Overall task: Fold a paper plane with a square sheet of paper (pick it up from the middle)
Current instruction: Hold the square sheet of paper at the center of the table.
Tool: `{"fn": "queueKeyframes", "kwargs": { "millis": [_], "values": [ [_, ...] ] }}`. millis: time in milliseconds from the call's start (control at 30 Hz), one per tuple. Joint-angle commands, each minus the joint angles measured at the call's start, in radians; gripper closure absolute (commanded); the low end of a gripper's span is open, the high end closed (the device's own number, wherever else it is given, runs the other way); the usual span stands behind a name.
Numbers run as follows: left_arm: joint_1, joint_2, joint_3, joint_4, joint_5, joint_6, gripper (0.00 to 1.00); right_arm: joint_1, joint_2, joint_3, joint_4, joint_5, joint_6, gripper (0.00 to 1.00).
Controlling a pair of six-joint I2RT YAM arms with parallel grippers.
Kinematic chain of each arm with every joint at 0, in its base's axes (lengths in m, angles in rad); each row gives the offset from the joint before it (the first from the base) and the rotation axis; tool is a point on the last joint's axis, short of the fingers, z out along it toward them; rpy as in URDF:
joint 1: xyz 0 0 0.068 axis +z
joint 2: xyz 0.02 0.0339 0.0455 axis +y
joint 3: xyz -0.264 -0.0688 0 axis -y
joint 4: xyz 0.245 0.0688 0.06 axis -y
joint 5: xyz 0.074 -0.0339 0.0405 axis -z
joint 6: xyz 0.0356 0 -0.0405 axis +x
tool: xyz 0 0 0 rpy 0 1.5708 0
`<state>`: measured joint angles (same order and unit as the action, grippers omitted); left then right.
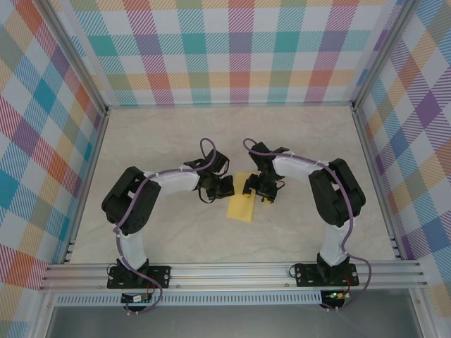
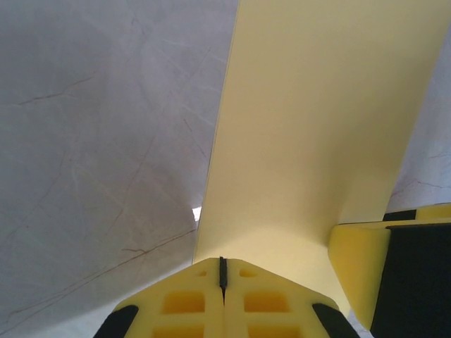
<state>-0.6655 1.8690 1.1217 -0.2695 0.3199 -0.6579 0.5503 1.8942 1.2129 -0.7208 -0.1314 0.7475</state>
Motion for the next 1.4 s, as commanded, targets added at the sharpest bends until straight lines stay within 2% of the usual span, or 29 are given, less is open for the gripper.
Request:
{"fn": "queueKeyframes", "kwargs": {
  "millis": [0,300,633,833,1033,1200,1267,1367],
  "values": [
    [-0.012,0.022,0.035,-0.029,-0.006,0.021,1.00,-0.006,0.080,-0.042,-0.041,0.094,-0.016,0.34],
    [-0.025,0.011,0.037,0.015,0.001,0.020,1.00,-0.006,0.083,-0.044,-0.042,0.092,-0.015,0.34],
    [-0.026,0.069,0.050,0.006,-0.001,0.024,1.00,-0.005,0.080,-0.045,-0.038,0.090,-0.011,0.33],
    [-0.026,0.078,0.010,0.021,-0.004,0.026,1.00,-0.006,0.070,-0.038,-0.032,0.070,-0.010,0.33],
    [-0.026,0.062,-0.032,0.026,-0.019,0.029,1.00,-0.007,-0.031,0.019,-0.048,0.073,-0.056,0.30],
    [-0.026,0.067,-0.035,0.035,-0.022,0.030,1.00,-0.025,-0.215,-0.024,0.050,0.021,-0.063,0.25],
    [-0.026,0.067,-0.036,0.038,-0.019,0.030,1.00,-0.041,-0.273,-0.078,0.123,-0.042,-0.048,0.30],
    [-0.026,0.068,-0.038,0.042,-0.015,0.030,1.00,-0.046,-0.323,-0.197,0.324,-0.195,-0.009,0.49]
  ]
}}
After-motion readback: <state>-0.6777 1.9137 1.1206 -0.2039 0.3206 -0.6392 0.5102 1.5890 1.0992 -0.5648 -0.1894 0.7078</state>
